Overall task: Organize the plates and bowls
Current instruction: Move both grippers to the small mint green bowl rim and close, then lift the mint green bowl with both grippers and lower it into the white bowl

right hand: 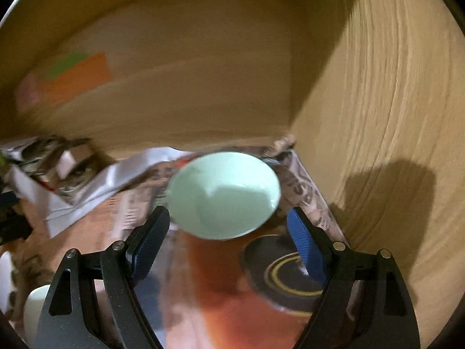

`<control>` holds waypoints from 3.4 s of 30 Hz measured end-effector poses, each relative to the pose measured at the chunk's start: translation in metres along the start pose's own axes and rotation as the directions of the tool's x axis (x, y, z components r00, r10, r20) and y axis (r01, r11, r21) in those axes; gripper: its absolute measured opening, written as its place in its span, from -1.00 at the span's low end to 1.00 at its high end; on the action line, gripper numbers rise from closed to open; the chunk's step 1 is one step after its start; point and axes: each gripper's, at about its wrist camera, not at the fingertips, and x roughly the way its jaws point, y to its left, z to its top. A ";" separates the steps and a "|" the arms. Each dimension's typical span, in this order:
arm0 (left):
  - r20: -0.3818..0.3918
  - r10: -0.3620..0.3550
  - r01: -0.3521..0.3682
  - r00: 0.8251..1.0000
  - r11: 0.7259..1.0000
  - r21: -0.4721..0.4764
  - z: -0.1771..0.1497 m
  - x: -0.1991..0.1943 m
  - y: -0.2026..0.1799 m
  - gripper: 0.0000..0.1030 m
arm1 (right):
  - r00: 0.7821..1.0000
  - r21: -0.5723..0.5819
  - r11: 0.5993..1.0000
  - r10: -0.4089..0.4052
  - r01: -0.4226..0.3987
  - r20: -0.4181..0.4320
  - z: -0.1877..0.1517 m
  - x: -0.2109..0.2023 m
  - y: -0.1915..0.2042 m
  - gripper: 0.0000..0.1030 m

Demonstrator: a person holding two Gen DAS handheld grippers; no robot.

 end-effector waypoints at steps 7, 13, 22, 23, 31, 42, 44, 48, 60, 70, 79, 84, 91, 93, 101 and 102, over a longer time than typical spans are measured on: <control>-0.086 -0.011 0.013 0.996 0.999 0.032 0.017 0.044 -0.010 0.79 | 0.986 0.084 0.996 0.046 -0.032 -0.163 0.001 0.057 -0.026 0.11; -0.118 0.007 -0.002 0.993 0.999 0.046 0.027 0.072 -0.011 0.79 | 0.972 0.106 0.994 0.044 -0.020 -0.231 -0.007 0.084 -0.031 -0.30; -0.186 -0.025 0.028 0.982 0.999 0.018 0.033 0.102 -0.011 0.79 | 0.969 0.075 0.994 0.095 -0.080 -0.227 -0.014 0.074 -0.027 -0.52; -0.193 -0.026 0.029 0.981 0.999 0.016 0.034 0.104 -0.012 0.79 | 0.967 0.058 0.994 0.106 -0.095 -0.231 -0.016 0.071 -0.022 -0.52; -0.233 -0.007 0.011 0.972 1.000 0.014 0.033 0.124 -0.013 0.79 | 0.925 -0.011 0.965 0.247 -0.261 -0.287 -0.027 0.053 0.010 -0.54; -0.308 -0.026 0.024 0.951 1.000 -0.011 0.026 0.149 -0.008 0.22 | 0.926 0.036 0.969 0.246 -0.246 -0.287 -0.027 0.059 0.008 -0.49; -0.331 -0.044 0.043 0.942 0.999 -0.010 0.023 0.156 -0.010 0.07 | 0.927 0.052 0.968 0.251 -0.246 -0.279 -0.028 0.062 0.006 -0.49; -0.359 -0.098 0.096 0.928 0.995 -0.022 0.020 0.161 -0.014 -0.35 | 0.927 0.041 0.965 0.260 -0.259 -0.269 -0.026 0.062 0.010 -0.62; -0.338 -0.084 0.094 0.937 0.996 0.014 0.018 0.151 -0.017 -0.76 | 0.938 0.009 0.966 0.253 -0.258 -0.237 -0.024 0.047 0.022 -0.67; -0.241 -0.090 0.096 0.966 0.995 0.011 0.010 0.099 -0.007 -0.75 | 0.950 -0.010 0.960 0.275 -0.280 -0.149 -0.015 0.006 0.036 -0.67; -0.156 -0.104 0.101 0.982 0.995 -0.027 -0.002 0.051 0.003 -0.75 | 0.954 -0.052 0.954 0.290 -0.294 -0.071 -0.014 -0.034 0.059 -0.67; -0.115 -0.101 0.099 0.988 0.995 -0.028 -0.012 0.026 0.008 -0.76 | 0.953 -0.069 0.951 0.299 -0.301 -0.046 -0.017 -0.050 0.070 -0.67; -0.077 -0.096 0.093 0.992 0.995 -0.044 -0.035 -0.001 0.022 -0.76 | 0.947 -0.088 0.943 0.320 -0.322 -0.035 -0.026 -0.067 0.090 -0.67; -0.065 -0.087 0.084 0.994 0.995 -0.047 -0.041 -0.009 0.026 -0.76 | 0.944 -0.094 0.940 0.327 -0.329 -0.037 -0.028 -0.070 0.095 -0.67; -0.033 -0.038 0.036 0.999 0.998 -0.058 -0.065 -0.032 0.048 -0.76 | 0.930 -0.115 0.922 0.365 -0.369 -0.049 -0.040 -0.078 0.123 -0.67; -0.032 -0.033 0.031 0.999 0.998 -0.062 -0.069 -0.034 0.052 -0.76 | 0.927 -0.117 0.920 0.371 -0.375 -0.052 -0.042 -0.079 0.127 -0.67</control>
